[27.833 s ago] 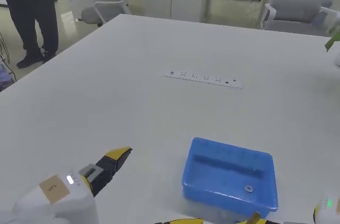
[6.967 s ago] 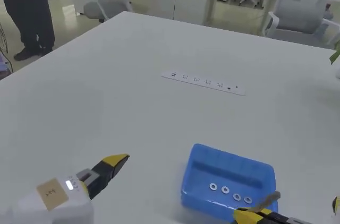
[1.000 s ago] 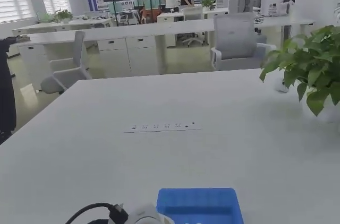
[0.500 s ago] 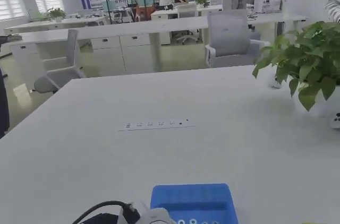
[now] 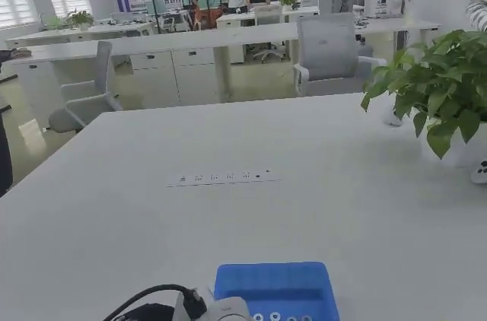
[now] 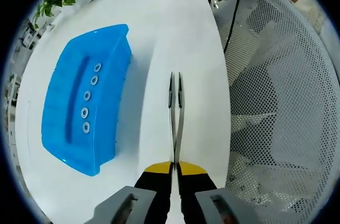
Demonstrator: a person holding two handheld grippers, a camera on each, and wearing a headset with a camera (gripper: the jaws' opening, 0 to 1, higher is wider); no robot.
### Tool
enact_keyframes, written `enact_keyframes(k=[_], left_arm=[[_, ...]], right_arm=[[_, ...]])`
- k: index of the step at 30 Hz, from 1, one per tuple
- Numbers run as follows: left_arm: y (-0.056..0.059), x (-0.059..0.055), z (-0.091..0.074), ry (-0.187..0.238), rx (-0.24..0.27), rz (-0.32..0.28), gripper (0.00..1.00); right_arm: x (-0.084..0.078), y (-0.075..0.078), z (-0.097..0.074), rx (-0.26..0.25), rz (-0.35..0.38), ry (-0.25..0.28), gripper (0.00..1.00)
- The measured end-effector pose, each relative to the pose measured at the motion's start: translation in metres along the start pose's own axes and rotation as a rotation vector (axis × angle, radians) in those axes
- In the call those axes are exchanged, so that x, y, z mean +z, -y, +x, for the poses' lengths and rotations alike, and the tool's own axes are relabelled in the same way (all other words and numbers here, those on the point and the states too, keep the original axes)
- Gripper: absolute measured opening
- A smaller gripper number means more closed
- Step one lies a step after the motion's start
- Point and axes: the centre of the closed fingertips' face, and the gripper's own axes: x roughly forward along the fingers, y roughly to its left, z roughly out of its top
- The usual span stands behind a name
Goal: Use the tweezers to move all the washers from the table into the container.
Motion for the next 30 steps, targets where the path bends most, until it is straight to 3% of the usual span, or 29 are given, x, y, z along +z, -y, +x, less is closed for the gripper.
enact_keyframes(k=[4,6,8,13,14,16,19,21,22,23,24,27,30], left_arm=[[0.000,-0.005,-0.004,0.017,0.025,-0.028,0.18],[-0.002,-0.007,-0.008,0.054,0.054,-0.059,0.22],[-0.004,-0.008,-0.014,0.113,0.090,-0.110,0.28],[-0.006,-0.021,-0.026,0.244,0.153,-0.317,0.46],[-0.009,-0.023,-0.030,0.291,0.185,-0.361,0.48],[-0.008,-0.026,-0.035,0.346,0.202,-0.427,0.53],[-0.013,-0.026,-0.048,0.500,0.271,-0.547,0.63],[-0.021,-0.025,-0.064,0.652,0.343,-0.649,0.71],[-0.024,-0.021,-0.075,0.758,0.374,-0.702,0.75],[-0.025,-0.019,-0.083,0.834,0.391,-0.729,0.79],[-0.029,-0.020,-0.097,0.937,0.449,-0.768,0.83],[-0.033,-0.025,-0.122,1.097,0.554,-0.835,0.97],[-0.033,-0.030,-0.143,1.169,0.667,-0.823,0.99]], right_arm=[[0.001,0.002,0.000,-0.015,-0.001,0.004,0.72],[0.000,0.003,0.000,-0.024,-0.003,0.001,0.72],[0.000,0.003,0.000,-0.033,-0.012,-0.005,0.74],[0.001,0.008,0.001,-0.068,-0.035,-0.011,0.78],[0.001,0.010,0.000,-0.082,-0.036,-0.009,0.79],[0.003,0.014,-0.001,-0.103,-0.042,-0.001,0.81],[0.010,0.022,-0.004,-0.155,-0.045,0.033,0.85],[0.017,0.029,-0.009,-0.201,-0.042,0.072,0.87],[0.022,0.033,-0.012,-0.227,-0.041,0.095,0.88],[0.025,0.036,-0.014,-0.243,-0.043,0.115,0.89],[0.030,0.040,-0.018,-0.267,-0.045,0.143,0.90],[0.039,0.046,-0.025,-0.308,-0.055,0.194,0.93],[0.043,0.050,-0.028,-0.338,-0.060,0.213,0.96]])
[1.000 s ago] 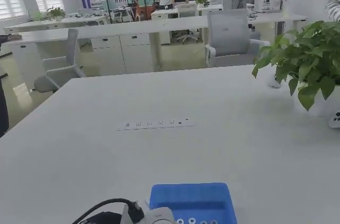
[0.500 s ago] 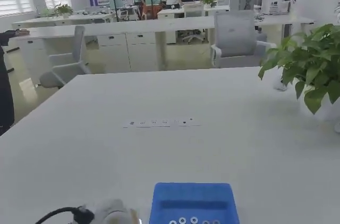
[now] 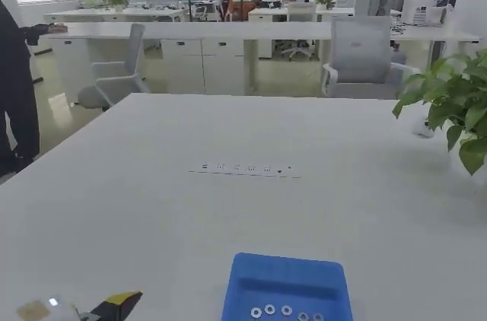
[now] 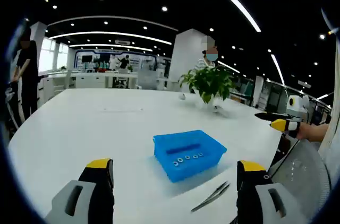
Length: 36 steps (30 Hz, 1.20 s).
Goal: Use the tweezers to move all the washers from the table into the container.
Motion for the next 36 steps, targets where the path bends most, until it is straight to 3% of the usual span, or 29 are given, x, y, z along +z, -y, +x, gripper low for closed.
enact_keyframes(k=[4,5,6,9,12,14,16,19,23,26,36], left_arm=[[0.000,0.020,-0.009,0.113,0.056,0.017,0.99],[0.000,0.021,-0.009,0.119,0.068,0.025,0.99],[0.003,0.022,-0.012,0.126,0.074,0.046,0.99],[0.006,0.035,-0.016,0.204,0.091,0.124,0.99],[0.006,0.049,-0.019,0.287,0.084,0.101,0.99],[0.004,0.054,-0.022,0.338,0.081,0.056,0.99],[-0.003,0.054,-0.024,0.345,0.095,0.036,0.99],[-0.011,0.045,-0.022,0.300,0.124,-0.013,0.99],[-0.012,0.046,-0.023,0.308,0.127,-0.014,0.99],[-0.013,0.041,-0.021,0.279,0.132,-0.007,0.99],[-0.014,0.038,-0.021,0.266,0.133,-0.020,0.99]], right_arm=[[0.006,0.002,-0.001,-0.032,-0.025,0.026,0.99],[0.007,0.002,-0.002,-0.038,-0.040,0.034,0.99],[0.007,0.001,-0.002,-0.041,-0.047,0.036,0.99],[0.010,0.001,-0.004,-0.053,-0.064,0.051,0.99],[0.012,0.006,-0.004,-0.076,-0.088,0.055,0.99],[0.011,0.009,-0.005,-0.087,-0.090,0.055,0.99],[0.009,0.011,-0.005,-0.093,-0.094,0.044,0.99],[0.008,0.011,-0.004,-0.090,-0.089,0.041,0.99],[0.009,0.014,-0.005,-0.099,-0.089,0.045,0.99],[0.007,0.015,-0.004,-0.100,-0.084,0.037,0.99],[0.005,0.015,-0.004,-0.101,-0.088,0.025,0.98]])
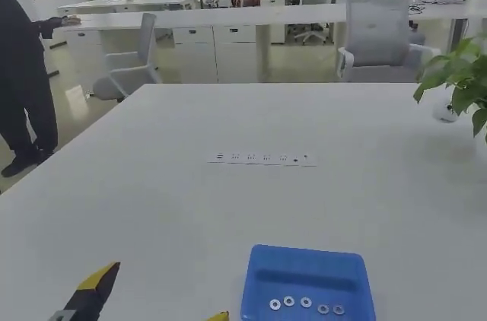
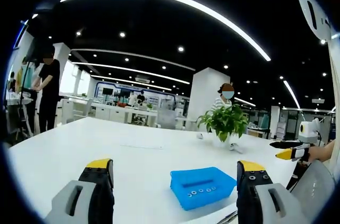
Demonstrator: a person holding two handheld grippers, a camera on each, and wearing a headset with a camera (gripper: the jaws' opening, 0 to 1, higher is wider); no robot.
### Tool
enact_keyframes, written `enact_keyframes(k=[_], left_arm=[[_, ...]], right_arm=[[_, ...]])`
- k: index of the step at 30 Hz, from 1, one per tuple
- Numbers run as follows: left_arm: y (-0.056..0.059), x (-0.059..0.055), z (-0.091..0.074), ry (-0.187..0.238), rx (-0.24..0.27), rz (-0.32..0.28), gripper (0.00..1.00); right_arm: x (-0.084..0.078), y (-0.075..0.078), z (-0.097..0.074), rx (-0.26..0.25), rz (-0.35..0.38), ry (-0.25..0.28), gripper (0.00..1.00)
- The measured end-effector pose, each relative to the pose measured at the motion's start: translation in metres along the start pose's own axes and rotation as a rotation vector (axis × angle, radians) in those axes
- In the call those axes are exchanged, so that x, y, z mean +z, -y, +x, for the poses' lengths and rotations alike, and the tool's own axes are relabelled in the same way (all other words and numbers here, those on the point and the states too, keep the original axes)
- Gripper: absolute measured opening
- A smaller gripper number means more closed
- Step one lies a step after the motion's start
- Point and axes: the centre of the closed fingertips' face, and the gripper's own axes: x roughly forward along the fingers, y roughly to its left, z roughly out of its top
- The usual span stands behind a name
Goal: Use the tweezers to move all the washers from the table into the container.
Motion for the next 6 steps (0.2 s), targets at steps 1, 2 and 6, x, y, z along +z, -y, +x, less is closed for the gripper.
enact_keyframes(k=[1,2,6], left_arm=[[-0.0002,0.0000,-0.0006,0.000,0.001,0.000,0.99],[-0.0007,-0.0005,-0.0003,-0.001,0.004,0.001,0.99],[0.0005,-0.0023,-0.0002,-0.012,-0.001,0.004,0.99]], right_arm=[[-0.0002,0.0003,0.0000,-0.001,0.002,0.000,0.98],[-0.0009,0.0008,-0.0002,-0.004,0.003,-0.004,0.98],[-0.0019,0.0013,-0.0003,-0.006,-0.003,-0.008,0.98]])
